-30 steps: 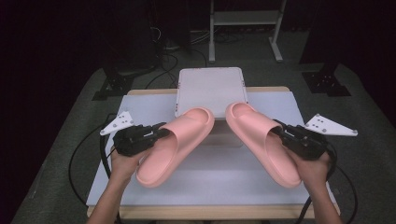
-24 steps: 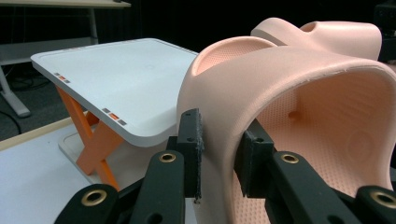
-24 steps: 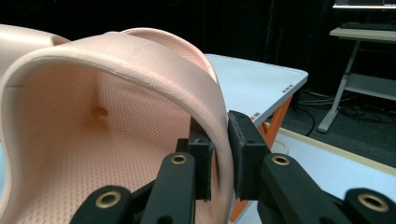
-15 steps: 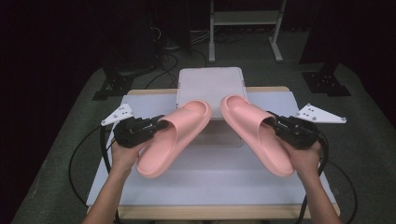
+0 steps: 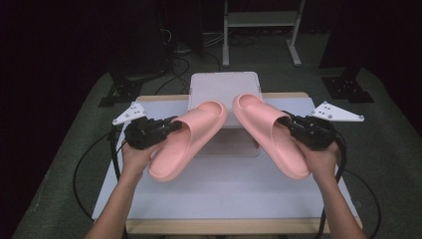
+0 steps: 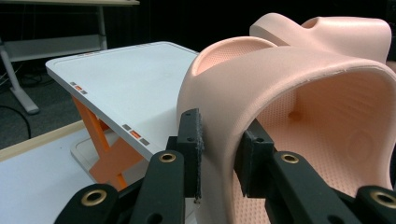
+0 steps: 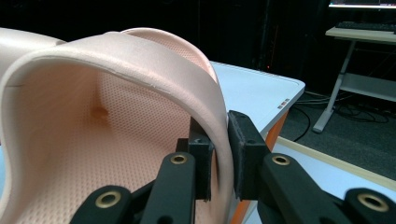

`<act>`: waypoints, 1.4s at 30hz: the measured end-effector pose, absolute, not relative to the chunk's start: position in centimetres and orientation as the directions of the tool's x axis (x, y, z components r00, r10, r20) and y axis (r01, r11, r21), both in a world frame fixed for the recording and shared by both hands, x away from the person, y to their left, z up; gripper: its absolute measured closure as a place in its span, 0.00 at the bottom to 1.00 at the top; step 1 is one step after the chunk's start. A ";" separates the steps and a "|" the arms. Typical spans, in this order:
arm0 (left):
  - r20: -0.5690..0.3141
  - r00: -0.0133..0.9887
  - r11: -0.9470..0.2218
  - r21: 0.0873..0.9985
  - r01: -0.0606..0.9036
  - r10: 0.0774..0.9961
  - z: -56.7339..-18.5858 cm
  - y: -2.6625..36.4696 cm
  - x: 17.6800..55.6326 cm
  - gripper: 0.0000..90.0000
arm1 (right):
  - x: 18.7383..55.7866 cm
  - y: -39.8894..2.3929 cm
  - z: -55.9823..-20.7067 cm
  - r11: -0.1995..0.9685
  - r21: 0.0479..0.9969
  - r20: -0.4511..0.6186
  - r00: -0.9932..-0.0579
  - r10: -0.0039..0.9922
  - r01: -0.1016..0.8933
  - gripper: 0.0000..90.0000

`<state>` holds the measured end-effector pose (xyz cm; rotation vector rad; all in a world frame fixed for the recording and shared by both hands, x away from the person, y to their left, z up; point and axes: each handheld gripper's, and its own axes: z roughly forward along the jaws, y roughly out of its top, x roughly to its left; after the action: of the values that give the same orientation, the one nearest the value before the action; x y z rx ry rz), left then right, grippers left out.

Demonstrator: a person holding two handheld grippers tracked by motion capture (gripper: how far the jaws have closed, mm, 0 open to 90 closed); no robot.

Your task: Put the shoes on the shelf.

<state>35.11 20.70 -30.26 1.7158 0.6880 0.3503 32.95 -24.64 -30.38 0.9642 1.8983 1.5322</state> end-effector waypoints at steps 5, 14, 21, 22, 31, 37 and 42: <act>-0.132 0.777 -0.127 0.956 0.263 0.616 -30.1 20.7 35.7 0.82 | 33.6 -24.3 -30.2 0.109 0.971 0.044 -0.612 0.790 0.211 0.88; -0.131 0.770 -0.130 0.955 0.268 0.624 -29.8 20.7 36.5 0.82 | 34.6 -24.1 -29.9 0.113 0.971 0.039 -0.606 0.795 0.210 0.88; -0.131 0.775 -0.131 0.955 0.267 0.619 -29.5 20.3 37.3 0.82 | 35.4 -23.9 -29.6 0.122 0.968 0.035 -0.600 0.800 0.219 0.88; -0.129 0.774 -0.134 0.955 0.266 0.620 -29.4 20.3 37.4 0.82 | 35.4 -23.9 -29.6 0.122 0.968 0.035 -0.600 0.800 0.219 0.88; -0.134 0.770 -0.134 0.952 0.275 0.624 -29.3 20.1 38.3 0.82 | 36.4 -23.6 -29.7 0.126 0.965 0.036 -0.594 0.804 0.230 0.88; -0.132 0.764 -0.138 0.950 0.279 0.631 -29.2 19.9 38.9 0.82 | 36.8 -23.4 -29.9 0.120 0.964 0.045 -0.587 0.808 0.239 0.88; -0.130 0.758 -0.139 0.950 0.280 0.639 -29.2 19.7 39.3 0.82 | 37.1 -23.4 -29.9 0.121 0.963 0.044 -0.582 0.812 0.241 0.88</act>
<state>39.32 19.72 -29.18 1.7280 0.7280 0.3641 37.13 -23.44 -29.93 1.0159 1.8992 1.4798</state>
